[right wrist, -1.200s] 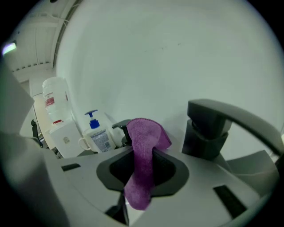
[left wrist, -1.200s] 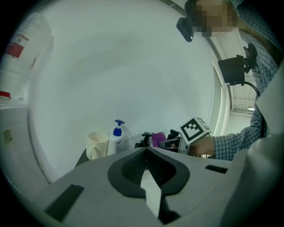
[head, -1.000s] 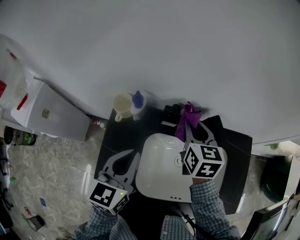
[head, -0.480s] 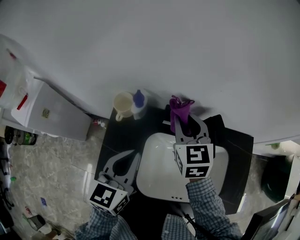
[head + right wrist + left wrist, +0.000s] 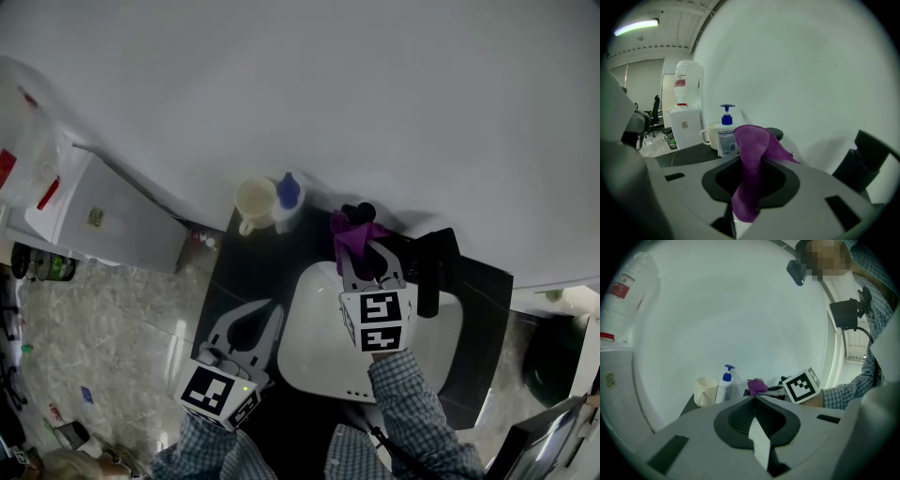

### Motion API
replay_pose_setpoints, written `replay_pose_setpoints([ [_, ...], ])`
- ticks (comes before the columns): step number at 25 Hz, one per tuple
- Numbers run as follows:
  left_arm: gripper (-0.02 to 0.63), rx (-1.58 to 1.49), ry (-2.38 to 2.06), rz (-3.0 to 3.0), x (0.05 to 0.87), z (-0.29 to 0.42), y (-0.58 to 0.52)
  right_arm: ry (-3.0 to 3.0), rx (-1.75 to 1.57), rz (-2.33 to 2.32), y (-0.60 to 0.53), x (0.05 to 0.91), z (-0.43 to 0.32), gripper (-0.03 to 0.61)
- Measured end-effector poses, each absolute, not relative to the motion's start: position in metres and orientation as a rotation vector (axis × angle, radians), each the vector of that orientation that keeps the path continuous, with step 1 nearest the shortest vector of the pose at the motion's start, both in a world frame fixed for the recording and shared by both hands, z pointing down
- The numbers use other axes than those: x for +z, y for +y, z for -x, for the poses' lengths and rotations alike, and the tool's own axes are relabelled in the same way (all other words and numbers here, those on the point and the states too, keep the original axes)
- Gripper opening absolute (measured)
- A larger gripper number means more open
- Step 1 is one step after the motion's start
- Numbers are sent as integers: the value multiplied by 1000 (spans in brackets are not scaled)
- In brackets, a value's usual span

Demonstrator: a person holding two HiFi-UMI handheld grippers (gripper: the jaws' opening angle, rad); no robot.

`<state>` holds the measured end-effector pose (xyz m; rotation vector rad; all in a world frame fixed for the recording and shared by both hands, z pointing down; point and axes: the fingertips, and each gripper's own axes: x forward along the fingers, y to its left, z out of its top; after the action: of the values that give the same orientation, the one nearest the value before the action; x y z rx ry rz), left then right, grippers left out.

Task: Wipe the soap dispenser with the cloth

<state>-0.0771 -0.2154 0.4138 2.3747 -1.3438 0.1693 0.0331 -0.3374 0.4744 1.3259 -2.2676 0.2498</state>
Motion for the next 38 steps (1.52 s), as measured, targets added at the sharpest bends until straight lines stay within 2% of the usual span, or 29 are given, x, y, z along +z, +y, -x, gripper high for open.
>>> replay_pose_setpoints([
  [9, 11, 163, -1351, -2375, 414, 80, -214, -2218, 347, -1257, -319, 515, -30, 91],
  [17, 11, 133, -1344, -2391, 406, 81, -218, -2318, 361, -1351, -320, 447, -43, 91],
  [24, 11, 129, -1341, -2391, 406, 81, -217, -2309, 177, -1476, -352, 389, -53, 91],
  [33, 11, 144, -1358, -2379, 407, 92, -214, -2291, 312, -1432, -364, 427, -21, 91],
  [38, 11, 148, -1372, -2367, 410, 102, -212, -2266, 218, -1398, -363, 438, -6, 91],
])
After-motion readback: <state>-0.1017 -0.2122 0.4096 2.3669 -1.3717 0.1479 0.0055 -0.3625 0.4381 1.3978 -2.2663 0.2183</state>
